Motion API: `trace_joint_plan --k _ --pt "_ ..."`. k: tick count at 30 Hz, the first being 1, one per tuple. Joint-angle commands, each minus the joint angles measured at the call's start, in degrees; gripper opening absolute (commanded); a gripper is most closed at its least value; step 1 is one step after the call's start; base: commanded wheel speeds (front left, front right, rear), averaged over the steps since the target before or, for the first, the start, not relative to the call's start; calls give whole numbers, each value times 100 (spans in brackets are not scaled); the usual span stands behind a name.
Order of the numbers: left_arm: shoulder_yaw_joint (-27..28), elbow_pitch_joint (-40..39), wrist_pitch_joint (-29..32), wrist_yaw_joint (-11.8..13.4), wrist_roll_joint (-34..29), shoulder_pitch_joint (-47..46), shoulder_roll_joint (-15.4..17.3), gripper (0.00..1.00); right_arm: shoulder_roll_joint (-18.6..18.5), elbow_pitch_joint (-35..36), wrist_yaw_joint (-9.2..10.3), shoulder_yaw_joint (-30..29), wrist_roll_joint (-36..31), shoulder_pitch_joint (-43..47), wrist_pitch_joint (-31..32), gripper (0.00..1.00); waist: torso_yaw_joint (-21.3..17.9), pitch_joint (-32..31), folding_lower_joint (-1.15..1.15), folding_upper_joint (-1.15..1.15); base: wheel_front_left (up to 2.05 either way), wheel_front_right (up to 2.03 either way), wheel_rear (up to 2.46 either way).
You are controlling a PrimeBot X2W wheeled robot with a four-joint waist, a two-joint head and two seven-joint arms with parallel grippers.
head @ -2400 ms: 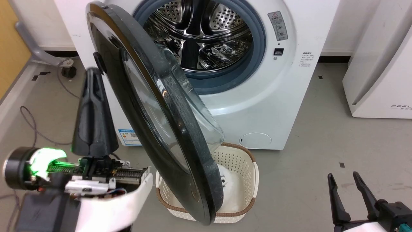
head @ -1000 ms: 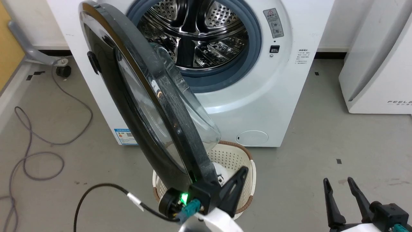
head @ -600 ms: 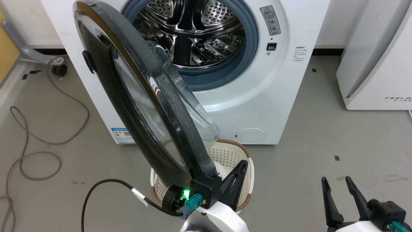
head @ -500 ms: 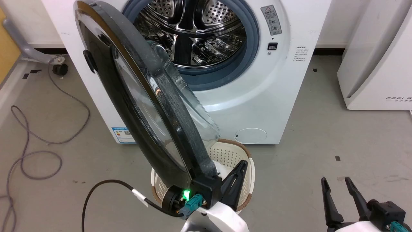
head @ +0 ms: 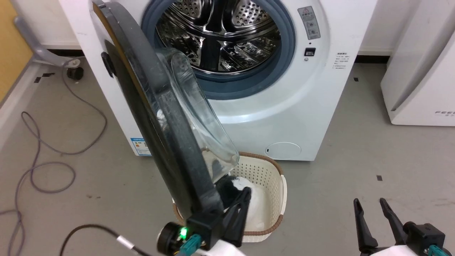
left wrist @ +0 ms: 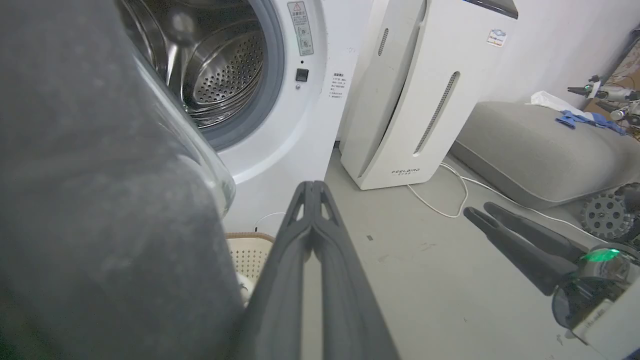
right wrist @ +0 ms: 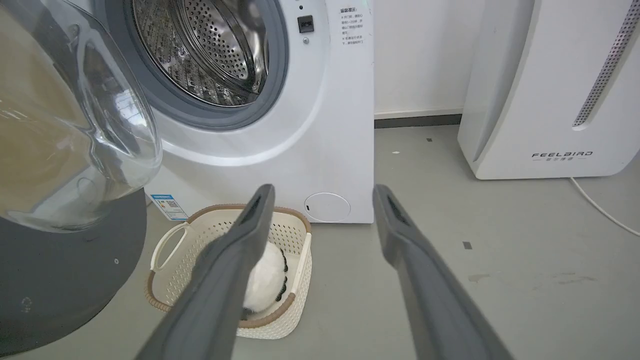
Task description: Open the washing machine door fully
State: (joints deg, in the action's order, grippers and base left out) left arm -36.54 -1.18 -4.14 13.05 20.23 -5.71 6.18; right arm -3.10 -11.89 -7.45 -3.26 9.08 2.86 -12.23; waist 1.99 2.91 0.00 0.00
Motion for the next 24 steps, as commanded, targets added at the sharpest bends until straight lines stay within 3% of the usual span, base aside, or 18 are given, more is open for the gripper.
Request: trace_joint_plan --k 1,24 --pt "68 -118 28 82 -26 128 100 0 23 -15 -3 6 24 -92 -8 100 37 -25 0 0 0 0 0" --pt "552 -1916 531 1035 -323 1187 938 0 23 -49 -3 14 105 140 123 100 1087 -223 0 0 0 0 0"
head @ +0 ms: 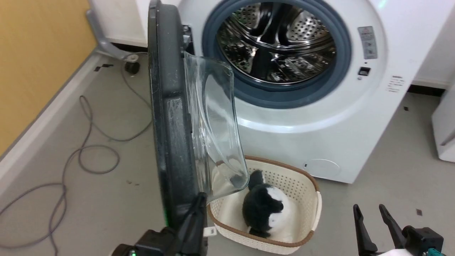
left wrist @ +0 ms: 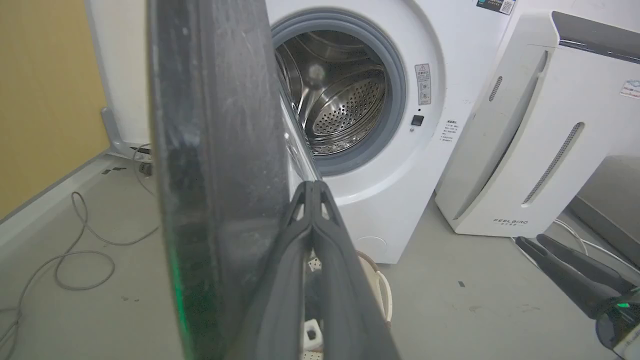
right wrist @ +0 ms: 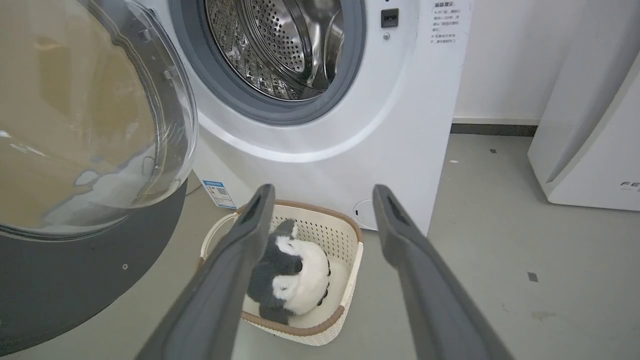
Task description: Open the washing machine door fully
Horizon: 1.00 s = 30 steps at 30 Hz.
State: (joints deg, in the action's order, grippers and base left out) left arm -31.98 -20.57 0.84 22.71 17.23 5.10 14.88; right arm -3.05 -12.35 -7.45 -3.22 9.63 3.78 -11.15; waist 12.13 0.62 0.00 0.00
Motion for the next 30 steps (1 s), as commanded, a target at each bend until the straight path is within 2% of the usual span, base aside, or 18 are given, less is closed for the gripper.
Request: trace_joint_plan --k 1,10,17,25,30 --pt "141 31 39 101 -34 110 95 0 17 -8 -3 13 55 43 15 100 106 9 0 0 0 0 0" --pt "690 78 -31 413 4 155 280 0 17 -69 -3 4 105 2 26 100 313 61 0 0 0 0 0" --pt "1418 323 -228 492 230 31 571 0 17 -117 -3 51 144 -88 34 100 256 136 0 0 0 0 0" --pt "2325 806 -544 441 743 -147 808 0 17 -154 -3 30 144 -123 40 100 125 255 0 0 0 0 0" --pt "2942 1386 -837 212 1221 -406 939 0 17 -131 -3 5 101 -198 80 100 60 358 0 0 0 0 0"
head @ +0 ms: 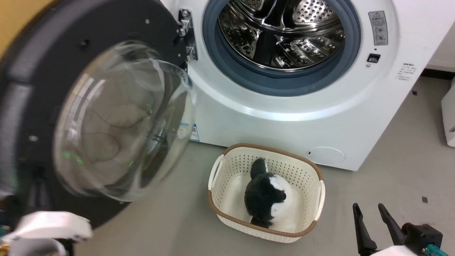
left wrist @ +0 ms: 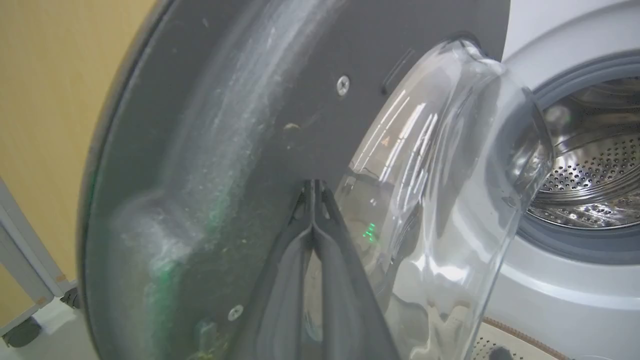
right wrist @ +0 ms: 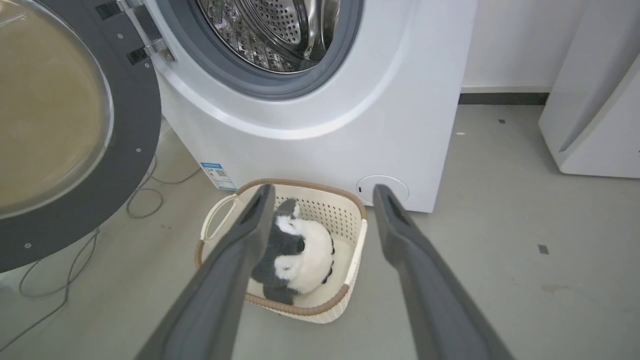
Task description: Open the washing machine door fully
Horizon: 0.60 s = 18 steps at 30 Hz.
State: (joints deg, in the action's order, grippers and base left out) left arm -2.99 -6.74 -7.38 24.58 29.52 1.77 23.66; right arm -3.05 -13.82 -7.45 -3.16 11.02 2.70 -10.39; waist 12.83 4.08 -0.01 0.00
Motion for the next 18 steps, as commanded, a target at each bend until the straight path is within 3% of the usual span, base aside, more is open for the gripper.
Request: trace_joint_plan --k 1,10,18 --pt "163 144 -94 -24 76 -136 86 0 17 17 -3 -4 -45 -104 13 100 -17 24 1 0 0 0 0" --pt "789 1461 -580 -542 443 -745 392 0 17 7 -3 -5 -72 -153 74 100 -68 38 1 0 0 0 0" --pt "694 1791 -683 -656 322 -733 325 0 17 -68 -3 27 -19 -103 49 100 -88 -114 1 0 0 0 0"
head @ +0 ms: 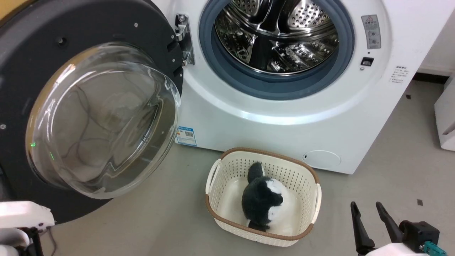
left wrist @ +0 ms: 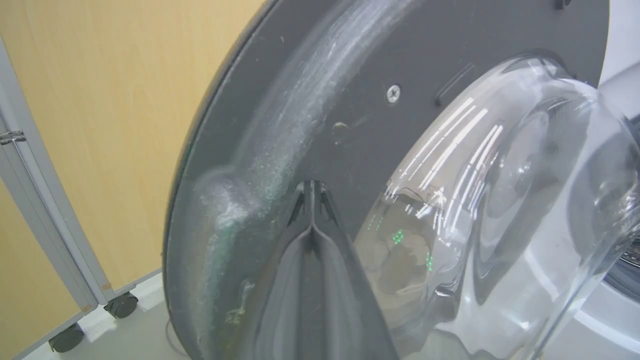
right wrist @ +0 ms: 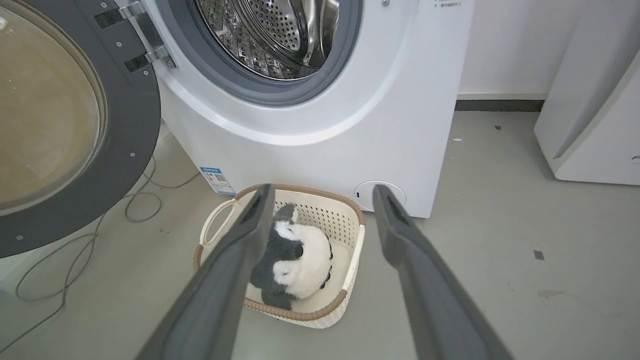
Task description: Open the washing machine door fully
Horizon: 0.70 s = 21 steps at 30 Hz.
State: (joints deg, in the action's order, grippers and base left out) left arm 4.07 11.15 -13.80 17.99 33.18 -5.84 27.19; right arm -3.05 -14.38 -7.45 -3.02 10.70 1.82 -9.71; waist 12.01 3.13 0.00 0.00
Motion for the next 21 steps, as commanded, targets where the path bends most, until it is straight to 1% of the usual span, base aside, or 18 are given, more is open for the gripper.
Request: trace_joint_plan --k 1,3,4,7,10,13,14,15,16,17,21 --pt "-30 -34 -48 20 -73 96 -60 0 17 -26 -3 28 25 -6 -27 100 -16 -49 0 0 0 0 0" --pt "-63 -185 -61 97 -124 281 -158 0 17 -55 -3 67 56 7 -46 100 -48 -108 0 0 0 0 0" --pt "-346 -682 34 243 -242 883 -405 0 17 -120 -3 158 102 57 -84 100 -121 -265 0 0 0 0 0" --pt "-620 -1095 204 375 -282 1365 -651 0 17 -133 -3 212 104 72 -100 100 -184 -317 0 0 0 0 0" --pt "-875 -1410 360 426 -361 1691 -745 0 17 -139 -3 228 89 89 -110 100 -223 -358 0 0 0 0 0" --pt "-1266 -1621 484 370 -543 1819 -783 0 17 -159 -3 249 74 110 -106 100 -268 -425 0 0 0 0 0" --pt "-1395 -1651 512 345 -595 1832 -810 13 17 -162 -3 265 63 112 -102 100 -293 -447 0 0 0 0 0" --pt "-1513 -1671 507 320 -645 1825 -850 49 17 -160 -3 273 50 110 -103 100 -319 -469 0 0 0 0 0" --pt "-1641 -1669 503 299 -715 1809 -883 93 17 -153 -3 273 34 108 -103 100 -346 -489 0 0 0 0 0" --pt "-1765 -1645 504 269 -784 1780 -905 100 17 -145 -3 271 21 105 -101 100 -376 -506 0 0 0 0 0" --pt "-2035 -1412 383 153 -868 1608 -1066 100 17 -88 -3 298 -50 77 -87 100 -561 -554 0 0 0 0 0"
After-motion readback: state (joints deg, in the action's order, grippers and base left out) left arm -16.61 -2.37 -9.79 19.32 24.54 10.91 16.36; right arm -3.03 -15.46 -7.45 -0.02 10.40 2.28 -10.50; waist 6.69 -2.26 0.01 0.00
